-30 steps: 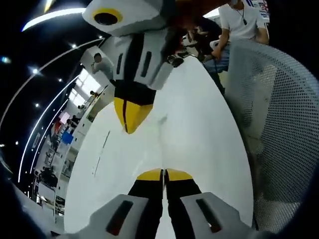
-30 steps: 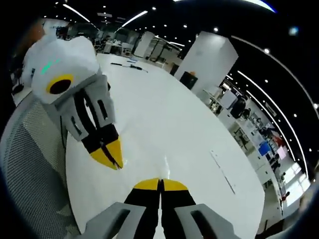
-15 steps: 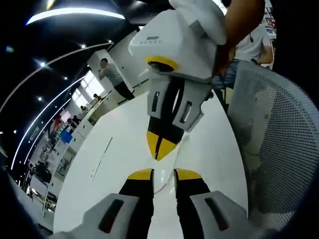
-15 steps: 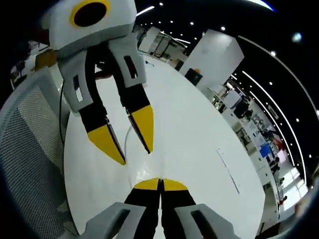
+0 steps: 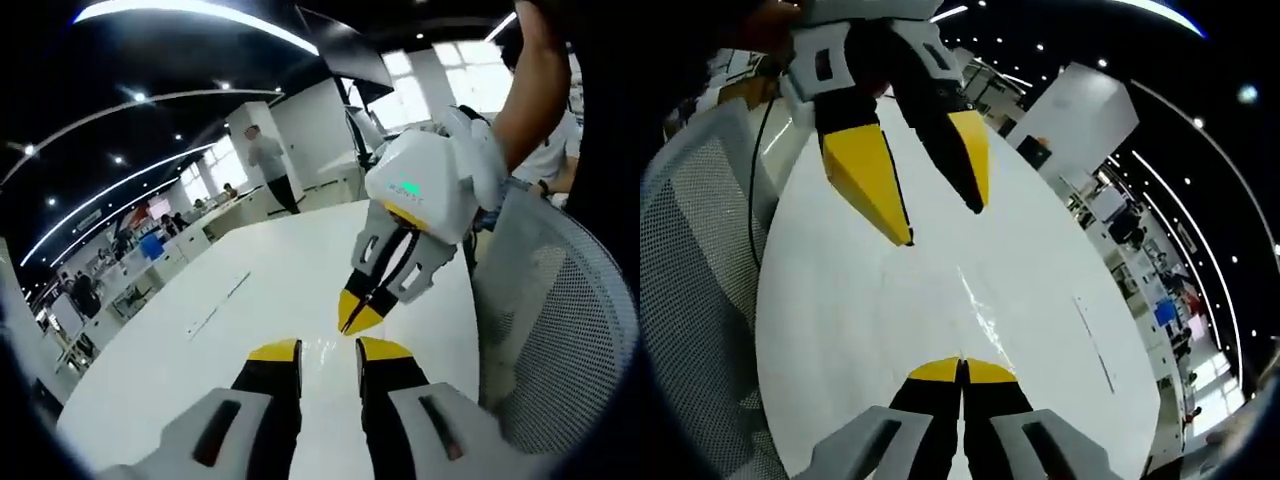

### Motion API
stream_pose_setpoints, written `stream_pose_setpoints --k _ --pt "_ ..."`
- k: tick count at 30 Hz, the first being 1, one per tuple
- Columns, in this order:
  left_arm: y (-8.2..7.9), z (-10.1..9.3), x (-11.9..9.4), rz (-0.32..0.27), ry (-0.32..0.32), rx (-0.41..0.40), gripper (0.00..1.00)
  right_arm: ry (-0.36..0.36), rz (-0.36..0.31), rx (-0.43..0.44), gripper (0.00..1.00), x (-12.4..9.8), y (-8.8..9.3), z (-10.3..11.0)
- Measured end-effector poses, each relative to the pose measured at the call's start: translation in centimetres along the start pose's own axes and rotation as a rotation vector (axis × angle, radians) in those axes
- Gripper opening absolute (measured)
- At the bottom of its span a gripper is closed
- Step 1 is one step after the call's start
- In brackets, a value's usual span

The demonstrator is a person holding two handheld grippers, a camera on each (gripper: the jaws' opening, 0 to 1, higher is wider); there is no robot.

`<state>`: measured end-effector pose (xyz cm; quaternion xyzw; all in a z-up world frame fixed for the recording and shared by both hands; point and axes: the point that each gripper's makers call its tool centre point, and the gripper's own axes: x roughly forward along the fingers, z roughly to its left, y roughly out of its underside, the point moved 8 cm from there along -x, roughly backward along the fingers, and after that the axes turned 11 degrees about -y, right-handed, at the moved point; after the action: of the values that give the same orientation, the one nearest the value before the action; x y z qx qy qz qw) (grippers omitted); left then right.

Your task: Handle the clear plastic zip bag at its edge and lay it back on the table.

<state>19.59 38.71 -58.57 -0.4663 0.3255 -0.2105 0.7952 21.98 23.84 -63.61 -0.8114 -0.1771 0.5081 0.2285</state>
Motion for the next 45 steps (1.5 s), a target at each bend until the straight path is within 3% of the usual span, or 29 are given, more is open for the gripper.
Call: stream_pose_setpoints --k 12,32,38,45 --pt "2.7 -0.1 -1.9 0.066 -0.051 -0.077 0.24 0.026 0.030 -0.020 0.00 2.3 0.7 -1.2" --pt "5.0 -1.0 -3.5 0.136 -0.097 -0.106 0.26 -0.070 0.080 0.033 0.00 6.8 1.8 -1.2" --pt "5.2 -0.7 -3.5 0.145 -0.109 -0.113 0.27 -0.074 0.039 0.095 0.10 6.5 2.0 -1.3" --pt "5.8 -0.3 -3.0 0.152 -0.119 -0.153 0.31 -0.096 -0.029 0.195 0.31 5.0 2.3 -0.9"
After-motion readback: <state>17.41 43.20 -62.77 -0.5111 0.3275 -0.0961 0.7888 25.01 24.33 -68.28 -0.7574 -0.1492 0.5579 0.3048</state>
